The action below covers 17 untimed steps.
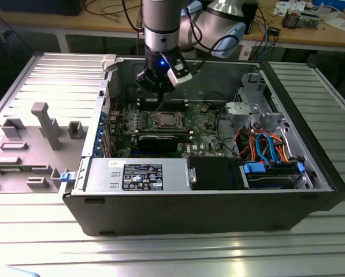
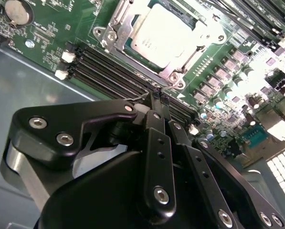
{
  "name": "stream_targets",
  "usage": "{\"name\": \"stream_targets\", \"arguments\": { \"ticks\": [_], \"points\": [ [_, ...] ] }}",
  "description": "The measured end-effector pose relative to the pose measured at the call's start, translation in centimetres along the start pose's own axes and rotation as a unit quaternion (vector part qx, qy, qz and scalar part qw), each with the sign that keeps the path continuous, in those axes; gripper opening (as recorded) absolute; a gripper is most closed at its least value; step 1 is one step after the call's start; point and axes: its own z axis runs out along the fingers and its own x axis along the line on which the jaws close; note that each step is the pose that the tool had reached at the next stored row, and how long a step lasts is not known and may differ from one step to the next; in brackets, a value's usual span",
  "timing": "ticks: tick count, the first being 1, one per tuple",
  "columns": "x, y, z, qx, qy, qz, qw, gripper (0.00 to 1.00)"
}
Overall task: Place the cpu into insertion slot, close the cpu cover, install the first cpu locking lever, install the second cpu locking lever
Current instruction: 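Install the first cpu locking lever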
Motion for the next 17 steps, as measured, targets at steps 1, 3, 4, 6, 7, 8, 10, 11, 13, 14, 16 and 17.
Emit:
{"name": "stream_targets", "arguments": {
  "ticks": [1,3,4,6,7,8,10,11,13,14,16,17],
  "points": [
    [-0.26,-0.02,0.03,0.0000,0.0000,0.000,1.00000,0.11],
    [-0.70,-0.05,0.09,0.0000,0.0000,0.000,1.00000,0.11],
    [-0.72,-0.05,0.09,0.0000,0.0000,0.000,1.00000,0.11],
    [-0.77,-0.05,0.10,0.0000,0.0000,0.000,1.00000,0.11],
    [-0.82,-0.05,0.11,0.0000,0.0000,0.000,1.00000,0.11],
    [-0.82,-0.05,0.11,0.0000,0.0000,0.000,1.00000,0.11],
    [-0.82,-0.05,0.11,0.0000,0.0000,0.000,1.00000,0.11],
    [-0.83,-0.05,0.14,0.0000,-0.0001,0.000,1.00000,0.11],
    [-0.82,-0.06,0.24,-0.0003,-0.0001,0.000,1.00000,0.11],
    [-0.84,-0.07,0.30,-0.0003,0.0000,0.000,1.00000,0.11],
    [-0.88,-0.08,0.39,-0.0002,0.0000,0.000,1.00000,0.11],
    [-0.92,-0.09,0.41,-0.0001,0.0000,0.000,1.00000,0.11]
  ]
}}
